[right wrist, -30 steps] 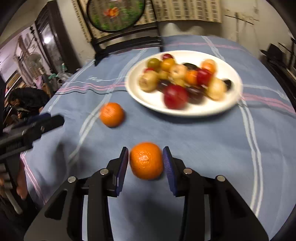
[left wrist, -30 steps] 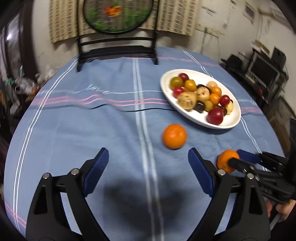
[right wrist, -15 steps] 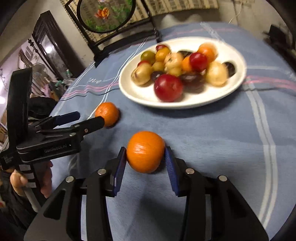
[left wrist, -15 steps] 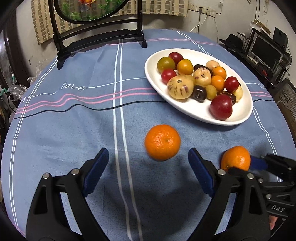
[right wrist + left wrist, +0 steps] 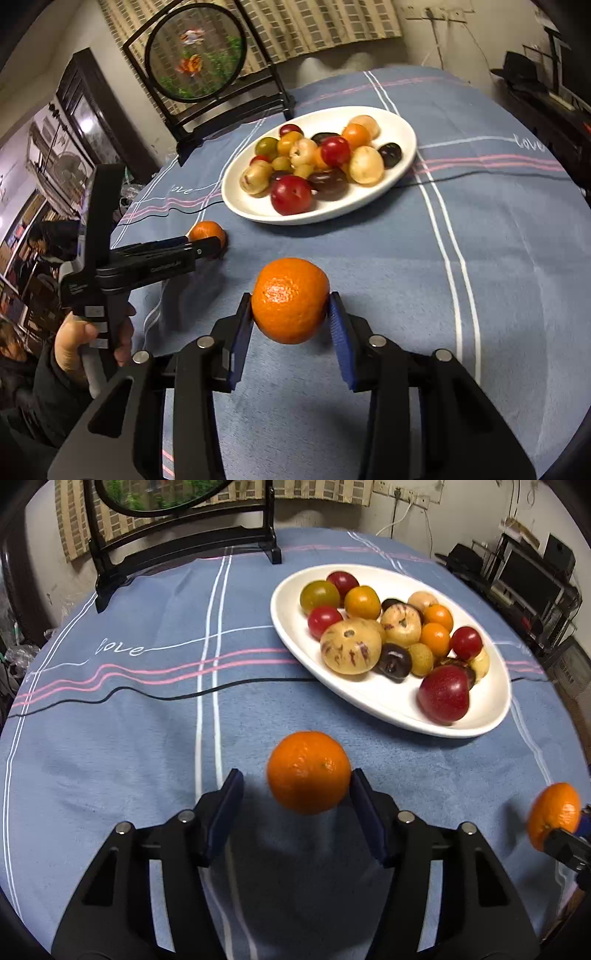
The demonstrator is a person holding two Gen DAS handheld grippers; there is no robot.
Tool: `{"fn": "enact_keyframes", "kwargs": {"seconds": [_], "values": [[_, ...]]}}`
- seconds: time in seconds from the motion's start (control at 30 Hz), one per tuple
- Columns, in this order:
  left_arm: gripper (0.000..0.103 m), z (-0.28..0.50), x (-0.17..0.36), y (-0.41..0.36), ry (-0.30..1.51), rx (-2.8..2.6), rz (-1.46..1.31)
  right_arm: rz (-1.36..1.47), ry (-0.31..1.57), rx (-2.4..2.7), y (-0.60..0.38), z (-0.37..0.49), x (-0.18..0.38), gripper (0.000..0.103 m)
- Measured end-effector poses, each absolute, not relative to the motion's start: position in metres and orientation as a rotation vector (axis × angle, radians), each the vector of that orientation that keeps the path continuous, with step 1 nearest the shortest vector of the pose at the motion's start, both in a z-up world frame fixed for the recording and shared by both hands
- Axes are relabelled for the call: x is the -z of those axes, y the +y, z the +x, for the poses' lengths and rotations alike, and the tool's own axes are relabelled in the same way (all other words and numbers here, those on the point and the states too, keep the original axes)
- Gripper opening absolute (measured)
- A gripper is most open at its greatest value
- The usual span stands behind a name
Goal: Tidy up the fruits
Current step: 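Grasp an orange with the right tool while the left tool grasps the other orange, then carry both oranges onto the white plate and open both tools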
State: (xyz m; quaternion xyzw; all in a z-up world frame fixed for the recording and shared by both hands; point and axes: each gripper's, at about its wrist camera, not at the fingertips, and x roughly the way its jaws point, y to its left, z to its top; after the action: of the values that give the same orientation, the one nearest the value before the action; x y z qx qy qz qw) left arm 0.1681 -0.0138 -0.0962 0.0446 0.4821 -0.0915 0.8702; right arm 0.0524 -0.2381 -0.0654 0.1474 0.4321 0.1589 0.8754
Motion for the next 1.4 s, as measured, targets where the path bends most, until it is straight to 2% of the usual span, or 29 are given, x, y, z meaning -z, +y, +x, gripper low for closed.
{"fn": "enact_keyframes", "kwargs": {"seconds": [0.1, 0.13, 0.43, 0.7, 0.97, 1.17, 1.4], "values": [[0.059, 0.171, 0.103, -0.017, 0.996, 0.194, 0.096, 0.311, 0.902, -0.344, -0.238, 0.049, 0.066, 0.041], [0.044, 0.171, 0.102, -0.017, 0.992, 0.200, 0.090, 0.311, 0.903, -0.350, -0.236, 0.050, 0.066, 0.041], [0.043, 0.127, 0.074, -0.007, 0.969, 0.300, -0.030, 0.299, 0.901, -0.366, -0.227, 0.046, 0.063, 0.041], [0.043, 0.105, 0.032, -0.024, 0.907, 0.397, 0.003, 0.256, 0.866, -0.332, -0.238, 0.062, 0.044, 0.041], [0.044, 0.190, 0.004, -0.054, 0.883, 0.362, 0.021, 0.184, 0.857, -0.236, -0.256, 0.132, 0.026, 0.041], [0.044, 0.269, 0.019, -0.089, 0.931, 0.323, 0.030, 0.202, 0.859, -0.180, -0.263, 0.198, 0.037, 0.041], [0.045, 0.323, 0.040, -0.113, 0.970, 0.305, 0.022, 0.217, 0.851, -0.194, -0.269, 0.221, 0.053, 0.041]]}}
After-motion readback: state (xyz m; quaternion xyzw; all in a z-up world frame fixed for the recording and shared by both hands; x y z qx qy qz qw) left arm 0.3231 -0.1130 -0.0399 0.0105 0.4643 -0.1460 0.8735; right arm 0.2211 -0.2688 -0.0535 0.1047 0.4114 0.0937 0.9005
